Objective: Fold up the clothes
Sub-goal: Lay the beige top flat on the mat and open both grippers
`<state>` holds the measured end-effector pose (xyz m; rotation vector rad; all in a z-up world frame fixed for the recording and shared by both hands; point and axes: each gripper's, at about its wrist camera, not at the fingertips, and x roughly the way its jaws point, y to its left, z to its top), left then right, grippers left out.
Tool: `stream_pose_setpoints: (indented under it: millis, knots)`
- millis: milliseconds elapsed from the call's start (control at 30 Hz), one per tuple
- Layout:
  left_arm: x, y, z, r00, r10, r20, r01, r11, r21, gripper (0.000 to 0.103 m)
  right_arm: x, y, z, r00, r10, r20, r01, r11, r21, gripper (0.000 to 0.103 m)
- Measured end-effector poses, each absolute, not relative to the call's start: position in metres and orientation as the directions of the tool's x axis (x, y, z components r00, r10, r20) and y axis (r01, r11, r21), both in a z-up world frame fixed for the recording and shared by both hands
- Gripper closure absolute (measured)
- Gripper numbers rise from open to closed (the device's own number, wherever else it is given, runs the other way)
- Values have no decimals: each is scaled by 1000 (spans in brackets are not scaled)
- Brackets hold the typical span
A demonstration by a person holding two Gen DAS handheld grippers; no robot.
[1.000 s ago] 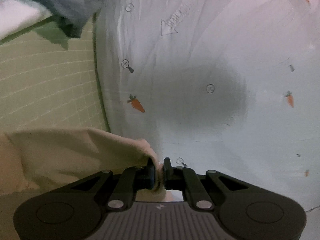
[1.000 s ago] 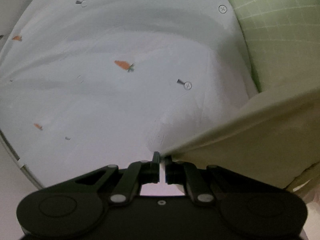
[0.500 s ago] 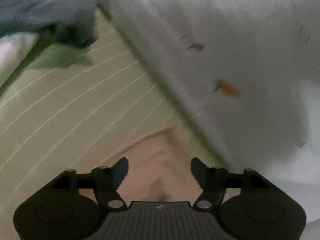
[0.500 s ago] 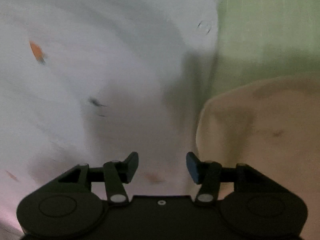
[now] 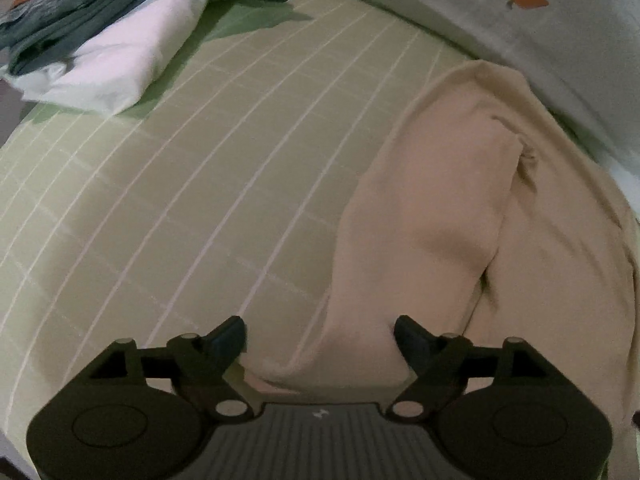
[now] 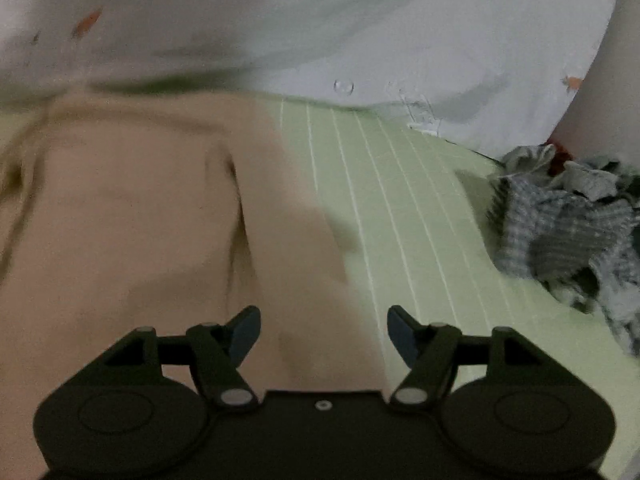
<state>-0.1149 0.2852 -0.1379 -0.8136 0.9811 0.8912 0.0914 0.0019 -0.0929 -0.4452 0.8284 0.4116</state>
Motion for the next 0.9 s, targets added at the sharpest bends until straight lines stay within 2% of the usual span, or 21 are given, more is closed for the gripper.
stream_pose_setpoints:
  millis: [133, 333, 433, 500, 567, 633, 733, 900]
  knots:
    - [-123, 277, -136, 285, 250, -925, -895, 415, -164, 17, 88, -26, -107, 550, 174, -817, -450, 886, -114, 32]
    - [-125, 260, -144, 255, 246, -935, -882, 455, -121, 8, 86, -50, -119, 532, 162, -831, -390, 918, -71, 28]
    - [-117, 250, -149, 210, 250, -945, -856, 515, -54, 2, 81, -67, -126, 508, 241, -827, -379, 925, 36, 48]
    - [-113, 245, -151, 188, 264, -946, -842, 539, -17, 0, 84, -68, -125, 508, 250, -824, -376, 925, 49, 66]
    - [-112, 243, -152, 182, 272, -945, -841, 541, -6, 0, 92, -66, -123, 505, 268, -820, -394, 917, 57, 87]
    - [-114, 243, -153, 184, 269, -945, -845, 535, -12, 0, 101, -65, -122, 506, 279, -816, -398, 915, 66, 92]
    - [-114, 244, -153, 166, 266, -950, -854, 521, -3, 0, 123, -66, -121, 554, 215, -804, -365, 931, -3, 95]
    - [-111, 241, -151, 149, 250, -957, -862, 507, -2, 0, 176, -85, -124, 654, -17, -756, -250, 939, -236, 94]
